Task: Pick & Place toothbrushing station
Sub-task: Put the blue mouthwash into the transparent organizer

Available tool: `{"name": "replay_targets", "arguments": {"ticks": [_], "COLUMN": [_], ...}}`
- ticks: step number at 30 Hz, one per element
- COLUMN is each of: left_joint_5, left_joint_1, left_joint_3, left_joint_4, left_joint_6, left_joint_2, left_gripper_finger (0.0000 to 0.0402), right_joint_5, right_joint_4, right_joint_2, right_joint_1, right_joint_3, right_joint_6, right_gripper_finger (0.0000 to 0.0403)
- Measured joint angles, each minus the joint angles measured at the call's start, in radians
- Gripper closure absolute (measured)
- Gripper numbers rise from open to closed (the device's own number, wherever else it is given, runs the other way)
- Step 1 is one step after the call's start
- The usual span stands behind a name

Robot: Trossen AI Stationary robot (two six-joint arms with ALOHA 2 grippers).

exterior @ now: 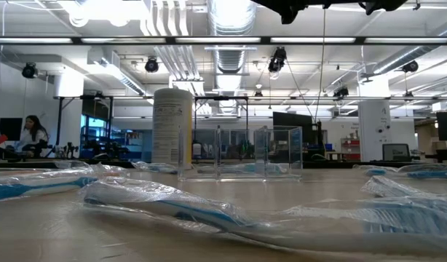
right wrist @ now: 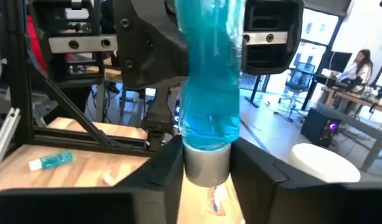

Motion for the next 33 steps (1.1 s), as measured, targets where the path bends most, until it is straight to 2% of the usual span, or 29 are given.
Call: {"name": "replay_targets", "arguments": {"ticks": [5,15,23,29,33], "left_joint_5": [0.001,0.010,0.013,0.006,-0.058], "left_joint_1": [0.000,-0.013,-0.045,-0.060,-0.071], "left_joint_3": [-0.001,-0.001,-0.001,-0.001,-0.002], "left_joint_4": [-0.005,-0.026,-0.154,-0.372,-0.518], "left_joint_6": [0.001,-0.007,-0.114,-0.295,-0.348], "left_joint_2": [0.000,-0.015,-0.114,-0.200,-0.222], "left_gripper_finger": [0.0342,0.0244,0.0223,0.0221,0.0221], "right_joint_5": [0.000,0.017,0.029,0.209,0.337], "right_joint_4": [-0.003,-0.068,-0.165,-0.471,-0.603], "right_joint_2": [0.000,-0.006,-0.028,-0.020,-0.001], "right_joint_1": [-0.001,-0.001,-0.001,0.020,0.064], "right_joint_3": [0.000,0.001,0.006,0.086,0.138], "right_joint_6": [-0.033,-0.066,-0.098,-0.167,-0.223], "right_gripper_finger": [0.0319,0.0319,0.0319,0.0319,0.0319]}}
